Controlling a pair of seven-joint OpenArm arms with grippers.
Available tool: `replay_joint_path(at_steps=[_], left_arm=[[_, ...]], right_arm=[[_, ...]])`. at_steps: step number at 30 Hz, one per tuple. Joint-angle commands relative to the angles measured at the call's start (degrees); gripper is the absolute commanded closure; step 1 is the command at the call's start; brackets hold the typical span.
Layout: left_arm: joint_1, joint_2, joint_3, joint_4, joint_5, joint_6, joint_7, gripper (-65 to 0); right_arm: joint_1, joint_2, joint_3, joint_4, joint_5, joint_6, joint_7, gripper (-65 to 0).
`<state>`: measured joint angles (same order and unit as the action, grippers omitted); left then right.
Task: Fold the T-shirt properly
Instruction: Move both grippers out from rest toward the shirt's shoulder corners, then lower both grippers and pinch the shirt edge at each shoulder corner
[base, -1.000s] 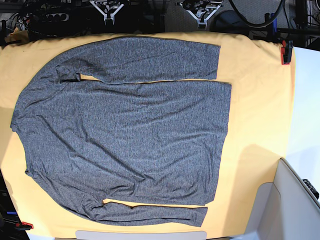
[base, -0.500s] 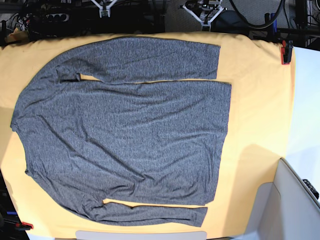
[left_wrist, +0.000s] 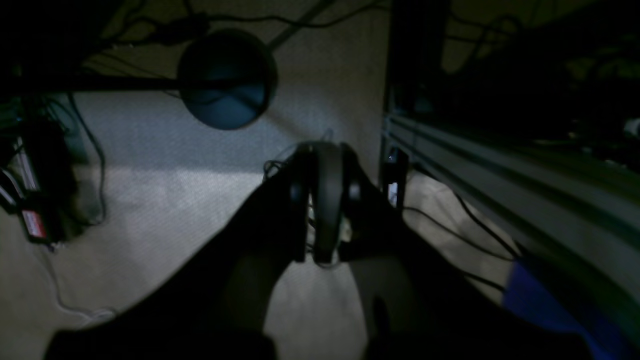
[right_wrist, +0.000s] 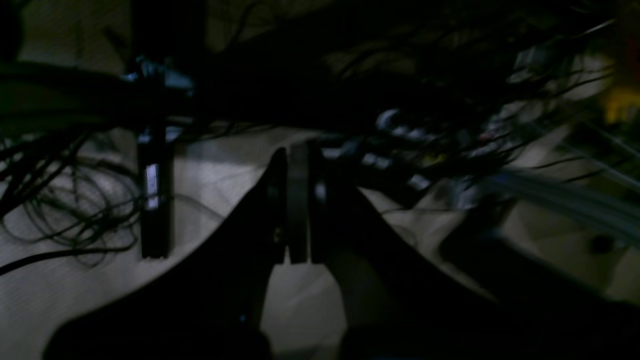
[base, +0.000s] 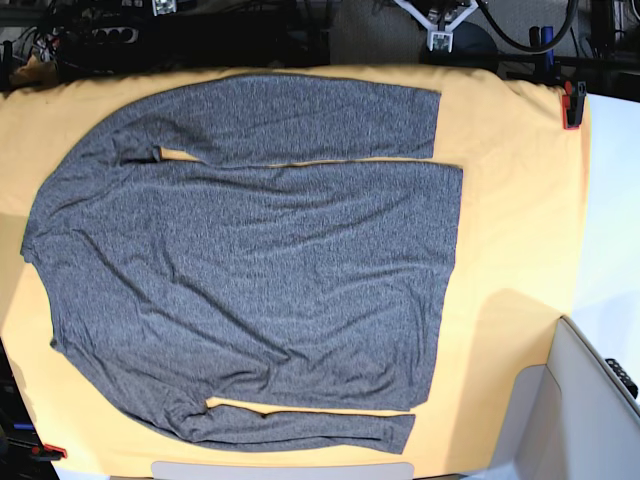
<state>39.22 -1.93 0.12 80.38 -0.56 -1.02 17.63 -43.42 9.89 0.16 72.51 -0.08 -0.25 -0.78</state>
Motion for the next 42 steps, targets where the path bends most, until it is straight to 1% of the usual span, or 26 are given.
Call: replay_joint_path(at_steps=[1, 3, 6, 7, 8, 10, 13, 15, 16, 18, 19, 20, 21, 23, 25, 28, 29, 32, 34, 36, 38, 40, 42], left_arm=[[2.49, -0.75, -0.16, 3.71, 0.43, 0.36, 0.61, -0.2], [4.43, -0.75, -0.52, 8.54, 0.34, 0.36, 2.72, -0.2], [6.01, -1.01, -0.78, 14.7, 0.34, 0.09, 5.27, -0.2], [7.06, -1.71, -0.96, 17.6, 0.25, -1.14, 5.89, -0.2], [7.94, -2.07, -1.66, 20.32, -0.37, -3.25, 6.33, -0.2], [9.0, -2.07, -4.21, 27.01, -3.44, -8.61, 8.61, -0.2], [8.82, -2.24, -8.87, 35.97, -7.66, -16.17, 16.17, -0.2], [8.91, -2.24, -10.89, 39.05, -10.21, -20.39, 19.43, -0.3], [8.91, -2.24, -11.68, 39.4, -11.44, -22.94, 20.13, -0.4], [8.73, -2.33, -12.74, 39.31, -12.67, -26.98, 20.48, -0.4], [8.73, -2.33, -13.0, 39.31, -12.85, -29.27, 20.48, -0.4], [8.73, -2.33, -13.09, 39.31, -12.85, -31.73, 20.39, -0.4], [8.65, -2.33, -13.18, 39.31, -12.85, -33.49, 20.39, -0.4], [8.47, -2.33, -13.26, 39.31, -12.85, -36.48, 20.31, -0.4], [7.24, -2.42, -13.26, 39.31, -12.94, -38.98, 20.31, -0.5], [4.78, -2.42, -13.26, 39.31, -12.94, -38.98, 20.83, -2.1], [3.99, -2.42, -13.18, 39.31, -12.94, -38.98, 20.92, -4.0], [1.35, -2.42, -13.26, 39.23, -12.94, -38.98, 20.92, -11.4], [-0.15, -2.42, -13.26, 39.23, -12.94, -38.98, 21.01, -15.6], [-1.11, -2.42, -13.35, 39.23, -12.85, -38.98, 21.01, -18.4], [-1.64, -2.42, -13.35, 39.23, -12.67, -38.98, 21.1, -19.8], [-1.73, -2.42, -13.35, 39.05, -12.67, -38.98, 21.45, -19.9], [-2.52, -2.42, -13.35, 38.61, -12.67, -38.98, 23.38, -19.9]], right_arm=[[-2.78, 0.18, 0.14, 3.4, 0.21, 0.21, 0.82, 0.0], [-6.38, 1.32, 0.14, 9.38, 0.3, 0.12, 0.82, 0.0], [-10.87, 1.85, 0.32, 18.26, 0.56, 0.12, 0.82, 0.0], [-12.45, 1.85, 1.11, 21.6, 0.56, 0.12, 0.82, 0.0], [-13.59, 1.85, 2.17, 24.5, 0.56, 0.12, 0.82, 0.0], [-15.61, 1.67, 3.92, 30.3, 0.56, 0.3, 0.56, 0.0], [-17.64, 1.58, 5.68, 39.36, 0.65, 0.3, -2.87, 0.0], [-18.69, 1.58, 6.65, 43.58, 0.74, 0.38, -3.58, 0.0], [-19.04, 1.58, 7.09, 44.9, 1.44, 0.47, -3.31, 0.0], [-18.78, 1.85, 7.7, 45.42, 4.43, 0.47, -2.96, 0.0], [-18.25, 2.46, 8.76, 45.25, 7.15, 0.65, -2.78, 0.0], [-17.72, 3.25, 9.9, 45.25, 10.32, 1.53, -2.78, 0.0], [-17.2, 3.87, 10.52, 45.25, 13.13, 2.84, -2.87, 0.0], [-15.97, 4.92, 12.01, 45.16, 20.25, 5.92, -3.05, 0.0], [-14.65, 6.33, 14.03, 45.16, 26.85, 7.68, -4.37, 0.0], [-11.04, 8.7, 16.58, 45.07, 35.37, 8.12, -9.2, -0.5], [-9.72, 9.41, 17.81, 45.07, 38.19, 8.12, -11.58, -2.6], [-5.77, 9.58, 20.8, 44.98, 45.13, 8.38, -17.47, -12.3], [-2.87, 9.58, 22.12, 44.81, 48.74, 10.23, -21.42, -19.6], [-0.84, 9.41, 23.62, 43.84, 51.55, 11.55, -24.41, -24.6], [0.47, 8.35, 24.93, 42.26, 55.07, 12.95, -26.52, -25.1], [1.53, 7.03, 27.31, 40.32, 59.81, 15.06, -28.63, -25.1], [3.02, 5.54, 29.68, 37.16, 65.26, 17.17, -31.88, -25.1]])
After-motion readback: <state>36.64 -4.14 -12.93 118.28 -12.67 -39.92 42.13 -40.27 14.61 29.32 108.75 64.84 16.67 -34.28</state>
